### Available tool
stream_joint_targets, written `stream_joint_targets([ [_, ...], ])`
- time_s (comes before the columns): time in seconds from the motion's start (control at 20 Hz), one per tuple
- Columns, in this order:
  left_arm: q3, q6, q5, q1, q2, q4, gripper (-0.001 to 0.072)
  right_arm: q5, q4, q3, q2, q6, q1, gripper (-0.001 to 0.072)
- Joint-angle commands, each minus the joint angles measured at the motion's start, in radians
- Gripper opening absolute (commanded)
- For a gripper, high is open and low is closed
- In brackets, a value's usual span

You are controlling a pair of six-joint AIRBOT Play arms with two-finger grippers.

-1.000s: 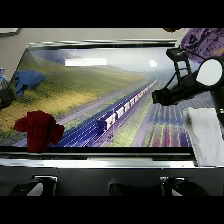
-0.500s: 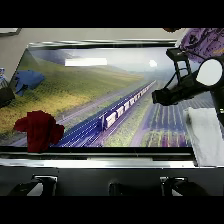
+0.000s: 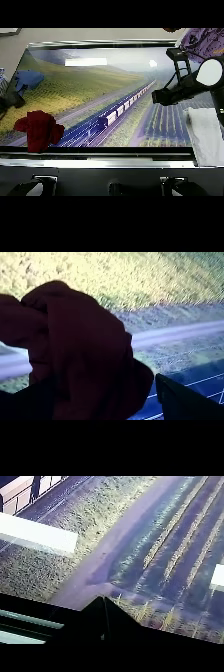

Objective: Fold the clothes and pants, and hang the long-sleeved shirts on hangers.

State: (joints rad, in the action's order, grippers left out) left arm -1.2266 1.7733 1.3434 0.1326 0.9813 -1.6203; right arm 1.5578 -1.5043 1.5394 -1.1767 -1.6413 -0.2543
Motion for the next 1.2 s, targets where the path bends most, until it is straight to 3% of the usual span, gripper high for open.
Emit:
stream_joint_targets([
  [0.0, 0.128, -0.012, 0.003, 0.001, 0.077, -0.013, 0.0720, 0.002, 0.001, 0.000, 0.001, 0.000, 0.000, 0.0032],
  [0.3, 0.344, 0.060, -0.264, 0.023, 0.150, -0.041, 0.0720, 0.012, 0.001, 0.000, 0.001, -0.004, 0.000, 0.0033],
  [0.65, 0.350, 0.063, -0.350, 0.024, 0.254, -0.132, 0.0720, 0.010, 0.001, 0.000, 0.001, -0.004, 0.000, 0.0032],
  [0.7, 0.349, 0.078, -0.344, 0.023, 0.272, -0.099, 0.0597, 0.010, 0.002, 0.000, 0.001, -0.007, 0.000, 0.0032],
  [0.75, 0.346, 0.072, -0.325, 0.022, 0.280, -0.060, 0.0179, 0.011, 0.002, 0.000, 0.001, -0.025, 0.000, 0.0033],
  [0.8, 0.344, 0.058, -0.315, 0.020, 0.276, -0.008, 0.0017, 0.011, 0.001, 0.000, 0.001, -0.050, 0.000, 0.0033],
  [1.0, 0.290, 0.029, -0.267, -0.093, 0.219, 0.131, 0.0015, 0.032, 0.002, 0.002, 0.003, -0.149, 0.000, 0.0032],
  [1.15, 0.222, 0.035, -0.323, -0.251, 0.168, 0.390, 0.0015, 0.049, 0.000, 0.004, 0.021, -0.163, 0.000, 0.0032],
])
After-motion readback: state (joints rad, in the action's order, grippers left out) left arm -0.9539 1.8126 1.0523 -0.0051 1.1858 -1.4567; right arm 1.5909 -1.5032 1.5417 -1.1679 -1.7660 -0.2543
